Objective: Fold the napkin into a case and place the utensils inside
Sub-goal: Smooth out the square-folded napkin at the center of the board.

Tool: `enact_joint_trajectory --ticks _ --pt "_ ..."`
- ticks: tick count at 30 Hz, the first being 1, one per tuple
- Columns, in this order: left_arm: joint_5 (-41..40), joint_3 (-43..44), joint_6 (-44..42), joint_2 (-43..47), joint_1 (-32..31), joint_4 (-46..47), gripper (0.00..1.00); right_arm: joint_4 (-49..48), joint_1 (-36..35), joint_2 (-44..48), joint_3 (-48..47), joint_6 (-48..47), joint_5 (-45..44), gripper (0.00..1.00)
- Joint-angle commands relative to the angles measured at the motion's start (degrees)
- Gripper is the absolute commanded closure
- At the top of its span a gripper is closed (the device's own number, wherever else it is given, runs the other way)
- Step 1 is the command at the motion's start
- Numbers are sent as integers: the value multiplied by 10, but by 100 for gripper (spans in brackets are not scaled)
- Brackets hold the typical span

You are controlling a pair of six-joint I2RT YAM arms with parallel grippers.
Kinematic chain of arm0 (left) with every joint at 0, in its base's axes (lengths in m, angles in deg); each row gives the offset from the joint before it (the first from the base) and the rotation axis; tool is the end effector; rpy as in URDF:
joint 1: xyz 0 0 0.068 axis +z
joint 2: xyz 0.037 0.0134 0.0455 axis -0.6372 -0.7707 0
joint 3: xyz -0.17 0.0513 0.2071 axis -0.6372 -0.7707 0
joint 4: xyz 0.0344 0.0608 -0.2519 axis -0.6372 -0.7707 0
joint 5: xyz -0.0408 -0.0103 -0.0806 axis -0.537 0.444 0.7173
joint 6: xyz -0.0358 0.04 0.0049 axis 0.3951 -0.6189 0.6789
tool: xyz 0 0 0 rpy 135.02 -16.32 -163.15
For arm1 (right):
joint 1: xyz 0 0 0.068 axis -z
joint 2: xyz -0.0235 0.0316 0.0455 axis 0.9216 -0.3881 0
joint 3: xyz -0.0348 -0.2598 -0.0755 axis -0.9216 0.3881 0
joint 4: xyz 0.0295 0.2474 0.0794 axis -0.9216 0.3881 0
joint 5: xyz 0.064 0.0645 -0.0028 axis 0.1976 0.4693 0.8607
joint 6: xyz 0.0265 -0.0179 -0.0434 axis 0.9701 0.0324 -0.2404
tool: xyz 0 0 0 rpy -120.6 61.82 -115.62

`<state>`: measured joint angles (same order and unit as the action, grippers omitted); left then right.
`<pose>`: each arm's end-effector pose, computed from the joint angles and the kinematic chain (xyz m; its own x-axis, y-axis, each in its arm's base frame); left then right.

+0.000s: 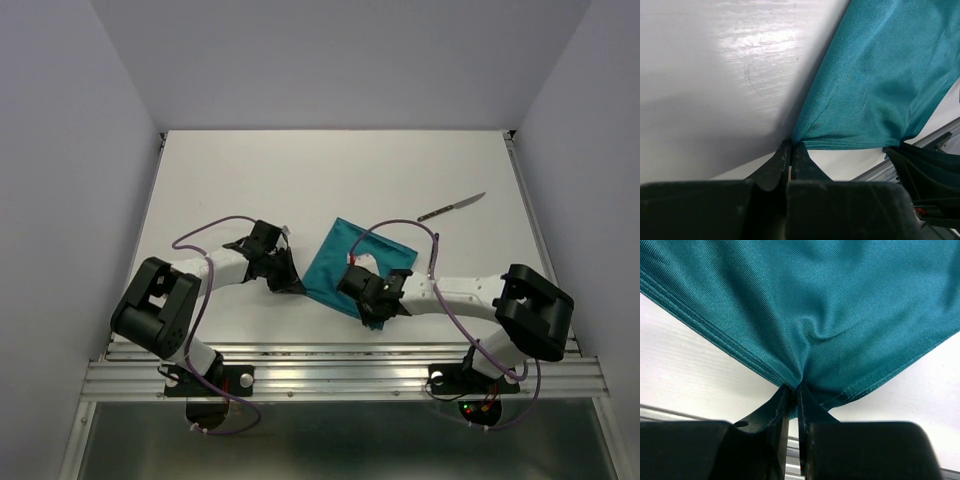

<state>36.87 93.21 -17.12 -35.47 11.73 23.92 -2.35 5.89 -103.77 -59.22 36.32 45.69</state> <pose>0.2370 -0.1415 0.1460 -0.9569 -0.1318 -0.2590 0.0596 0.7832 -0.6189 0.1361 0.2278 0.1625 -0.8627 -0.3134 -0.3968 -0.3334 0.9426 -0.0196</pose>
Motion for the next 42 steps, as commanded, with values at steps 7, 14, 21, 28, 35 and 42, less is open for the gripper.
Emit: enact_joint_trajectory --ticks 7,14,21,28,35,42 --pt "-44 -12 4 44 29 -15 100 -24 -6 -95 -34 -68 -145 90" --pt "-40 -28 15 57 30 -5 100 -51 7 -75 -34 -92 -158 75" --pt "-31 -36 23 59 31 8 100 -62 7 35 -13 -49 -83 56" --pt "-31 -39 23 57 30 11 100 -69 18 65 2 16 -62 65" --pt "-31 -39 21 64 31 9 100 -71 42 31 5 90 -79 86" --pt "-32 -44 20 69 31 8 100 -82 66 39 10 102 -86 91"
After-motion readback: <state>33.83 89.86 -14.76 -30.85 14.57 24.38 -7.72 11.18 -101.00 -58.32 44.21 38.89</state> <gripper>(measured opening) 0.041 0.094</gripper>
